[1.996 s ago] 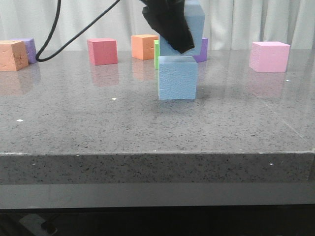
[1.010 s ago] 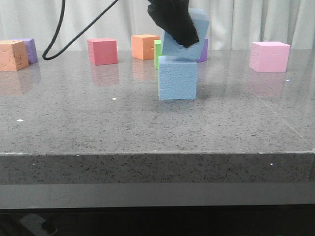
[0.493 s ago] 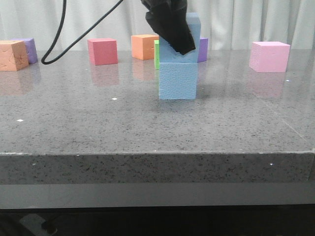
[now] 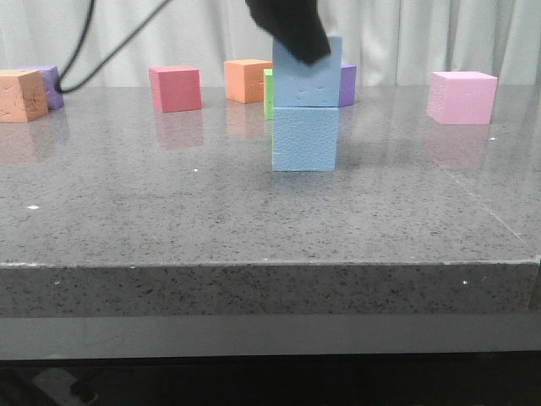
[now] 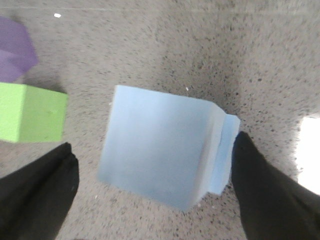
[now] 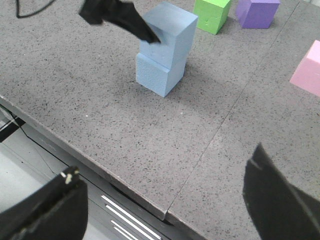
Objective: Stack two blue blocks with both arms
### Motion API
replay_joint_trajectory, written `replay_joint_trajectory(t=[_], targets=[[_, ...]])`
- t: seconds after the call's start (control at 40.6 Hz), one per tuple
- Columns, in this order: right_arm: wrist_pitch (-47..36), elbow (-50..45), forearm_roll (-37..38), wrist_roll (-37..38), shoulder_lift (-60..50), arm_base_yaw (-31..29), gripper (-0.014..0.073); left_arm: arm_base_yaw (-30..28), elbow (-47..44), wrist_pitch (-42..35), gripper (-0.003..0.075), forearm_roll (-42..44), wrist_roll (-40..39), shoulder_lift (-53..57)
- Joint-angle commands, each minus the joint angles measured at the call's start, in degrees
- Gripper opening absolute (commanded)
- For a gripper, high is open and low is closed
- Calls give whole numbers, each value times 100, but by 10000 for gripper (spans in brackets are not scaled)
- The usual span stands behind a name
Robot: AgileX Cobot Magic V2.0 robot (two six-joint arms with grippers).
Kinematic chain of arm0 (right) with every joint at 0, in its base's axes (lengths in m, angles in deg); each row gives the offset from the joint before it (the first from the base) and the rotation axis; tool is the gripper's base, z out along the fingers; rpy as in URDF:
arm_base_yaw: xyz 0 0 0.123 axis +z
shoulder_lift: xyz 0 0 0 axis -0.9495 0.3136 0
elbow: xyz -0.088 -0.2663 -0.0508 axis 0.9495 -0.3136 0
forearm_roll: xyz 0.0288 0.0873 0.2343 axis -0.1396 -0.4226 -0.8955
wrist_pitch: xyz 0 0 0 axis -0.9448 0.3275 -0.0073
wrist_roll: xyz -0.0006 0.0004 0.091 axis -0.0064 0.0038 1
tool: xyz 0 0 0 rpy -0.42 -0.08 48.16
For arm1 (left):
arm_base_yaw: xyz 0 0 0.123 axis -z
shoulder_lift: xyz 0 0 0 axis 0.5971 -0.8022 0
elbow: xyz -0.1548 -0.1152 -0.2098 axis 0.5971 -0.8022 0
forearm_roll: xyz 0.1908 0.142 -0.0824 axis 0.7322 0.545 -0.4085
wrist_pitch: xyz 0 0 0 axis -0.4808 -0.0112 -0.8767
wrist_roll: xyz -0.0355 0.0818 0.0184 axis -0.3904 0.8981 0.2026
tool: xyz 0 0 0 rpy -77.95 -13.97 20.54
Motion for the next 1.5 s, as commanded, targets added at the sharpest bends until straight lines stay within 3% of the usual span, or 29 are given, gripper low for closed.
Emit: replay_joint_trajectory(t=[0.0, 0.172, 0.296, 0.394, 0.567, 0.69, 0.912, 1.133, 1.478], targets=[[-423, 134, 49, -60, -14, -37, 636, 34, 203, -202, 607, -48, -498, 793], [-423, 134, 49, -60, -14, -37, 636, 34, 203, -5, 607, -38, -1535, 1422], [-423, 134, 49, -60, -14, -37, 636, 34, 203, 591, 607, 24, -2001, 1720], [-417, 134, 49, -60, -14, -37, 636, 34, 138, 875, 607, 466, -3061, 1905], [-467, 134, 49, -60, -14, -37, 636, 34, -438, 875, 607, 1212, -3686, 2435], [-442, 134, 49, -60, -9, -37, 636, 34, -1275, 787, 607, 1358, -4047, 3033], [-73, 134, 64, -42, -9, -37, 636, 34, -3311, -75, 607, 1707, -4773, 4416], [203, 134, 854, 819, -9, -37, 636, 34, -5111, -561, 607, 1750, -5520, 5755], [193, 134, 730, 834, -9, -37, 633, 34, -6538, -1243, 607, 1750, -5678, 7077]])
